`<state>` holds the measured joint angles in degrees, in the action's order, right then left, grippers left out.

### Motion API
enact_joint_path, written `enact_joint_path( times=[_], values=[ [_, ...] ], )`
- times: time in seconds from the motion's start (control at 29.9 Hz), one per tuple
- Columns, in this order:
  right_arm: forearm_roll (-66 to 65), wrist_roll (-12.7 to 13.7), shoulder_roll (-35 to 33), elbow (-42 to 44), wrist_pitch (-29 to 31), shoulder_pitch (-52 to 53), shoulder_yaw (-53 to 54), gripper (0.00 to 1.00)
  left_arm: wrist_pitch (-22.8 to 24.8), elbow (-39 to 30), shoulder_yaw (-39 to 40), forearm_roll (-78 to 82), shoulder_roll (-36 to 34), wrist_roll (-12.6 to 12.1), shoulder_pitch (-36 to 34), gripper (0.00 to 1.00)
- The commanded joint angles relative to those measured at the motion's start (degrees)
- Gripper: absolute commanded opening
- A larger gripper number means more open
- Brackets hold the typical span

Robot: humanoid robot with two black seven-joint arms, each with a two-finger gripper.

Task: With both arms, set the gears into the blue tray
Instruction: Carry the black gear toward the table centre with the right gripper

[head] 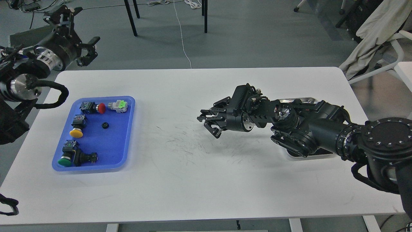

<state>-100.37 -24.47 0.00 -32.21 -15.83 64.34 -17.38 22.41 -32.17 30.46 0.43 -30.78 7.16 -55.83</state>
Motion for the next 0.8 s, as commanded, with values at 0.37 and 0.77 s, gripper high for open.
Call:
enact_joint_path(
  times=[0.37,0.77],
  values=[
    [0.4,-2.1,0.0,-4.6,-2.6,0.2,0.7,0.01,0.0,0.0,0.6,-0.1,-0.3,0.5,0.0,0.91],
    [0.1,-3.5,0.0,-5.7,-3.1,-2.6,0.2,0.01,0.2,-0.1,0.8,-0.6,-2.2,0.9,-0.1,0.91]
  ],
)
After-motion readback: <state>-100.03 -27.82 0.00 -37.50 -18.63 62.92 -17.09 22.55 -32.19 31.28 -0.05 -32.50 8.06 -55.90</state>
